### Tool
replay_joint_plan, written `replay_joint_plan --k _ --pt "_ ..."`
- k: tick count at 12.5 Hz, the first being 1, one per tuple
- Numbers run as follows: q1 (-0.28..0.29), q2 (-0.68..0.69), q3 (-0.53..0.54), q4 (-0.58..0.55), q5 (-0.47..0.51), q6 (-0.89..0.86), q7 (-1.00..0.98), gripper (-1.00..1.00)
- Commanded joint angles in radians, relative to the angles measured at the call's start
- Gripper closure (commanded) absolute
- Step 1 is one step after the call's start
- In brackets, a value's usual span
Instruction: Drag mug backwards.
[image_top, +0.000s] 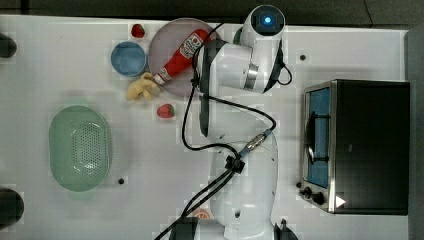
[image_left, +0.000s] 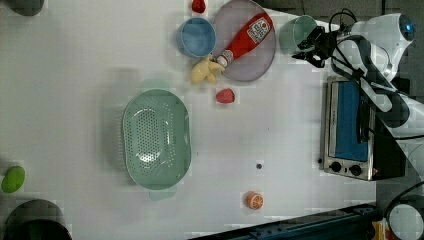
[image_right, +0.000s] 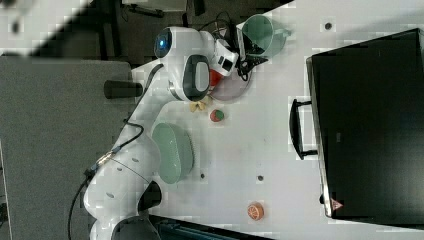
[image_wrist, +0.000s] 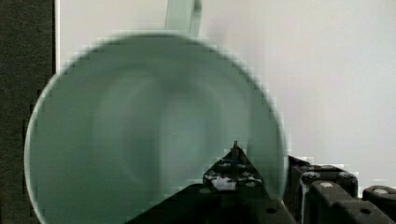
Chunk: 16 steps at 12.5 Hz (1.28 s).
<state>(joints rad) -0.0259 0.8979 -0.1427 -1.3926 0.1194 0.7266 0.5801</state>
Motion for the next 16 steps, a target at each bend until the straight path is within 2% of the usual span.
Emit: replay_joint_plan --k 1,12,16 --pt "-0.009 -0.051 -0.007 -0.055 0.004 0.000 0.019 0.65" --pt "-0.012 -0.369 -0.014 -0.623 0.004 0.247 0.010 0.65" --pt "-0.012 -0.472 -0.026 -0.792 -0.005 0.262 0.010 0.65"
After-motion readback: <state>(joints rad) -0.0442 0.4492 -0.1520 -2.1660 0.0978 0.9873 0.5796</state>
